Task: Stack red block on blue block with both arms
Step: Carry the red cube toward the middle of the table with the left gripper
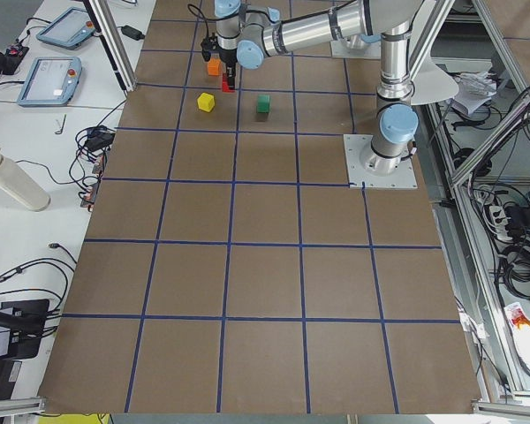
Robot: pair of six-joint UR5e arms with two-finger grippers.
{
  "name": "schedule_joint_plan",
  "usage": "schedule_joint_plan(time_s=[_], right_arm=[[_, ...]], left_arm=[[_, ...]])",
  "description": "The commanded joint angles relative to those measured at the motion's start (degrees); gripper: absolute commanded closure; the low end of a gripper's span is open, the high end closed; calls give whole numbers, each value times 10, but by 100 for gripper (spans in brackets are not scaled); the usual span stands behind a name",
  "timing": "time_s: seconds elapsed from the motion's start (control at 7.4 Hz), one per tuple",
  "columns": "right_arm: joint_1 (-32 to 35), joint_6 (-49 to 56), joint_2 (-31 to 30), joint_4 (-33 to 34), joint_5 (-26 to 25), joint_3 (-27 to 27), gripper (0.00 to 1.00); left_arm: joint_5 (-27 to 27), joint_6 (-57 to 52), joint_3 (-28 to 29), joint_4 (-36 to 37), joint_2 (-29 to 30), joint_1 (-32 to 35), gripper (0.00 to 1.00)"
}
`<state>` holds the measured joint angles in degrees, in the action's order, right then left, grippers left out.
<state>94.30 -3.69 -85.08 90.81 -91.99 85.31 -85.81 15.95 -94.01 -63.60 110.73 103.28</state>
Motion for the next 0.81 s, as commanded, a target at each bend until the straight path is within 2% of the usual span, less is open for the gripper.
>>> schedule_joint_plan(time_s=[0.0, 0.27, 0.68], right_arm=[[0, 0, 0, 1, -3, 0, 0], [-1, 0, -2, 5, -2, -1, 0], [0, 0, -2, 5, -2, -1, 0]], left_arm=[[10, 48, 18, 8, 58, 71, 94], [28, 60, 19, 19, 93, 96, 88], [29, 99, 22, 43, 106, 127, 78]])
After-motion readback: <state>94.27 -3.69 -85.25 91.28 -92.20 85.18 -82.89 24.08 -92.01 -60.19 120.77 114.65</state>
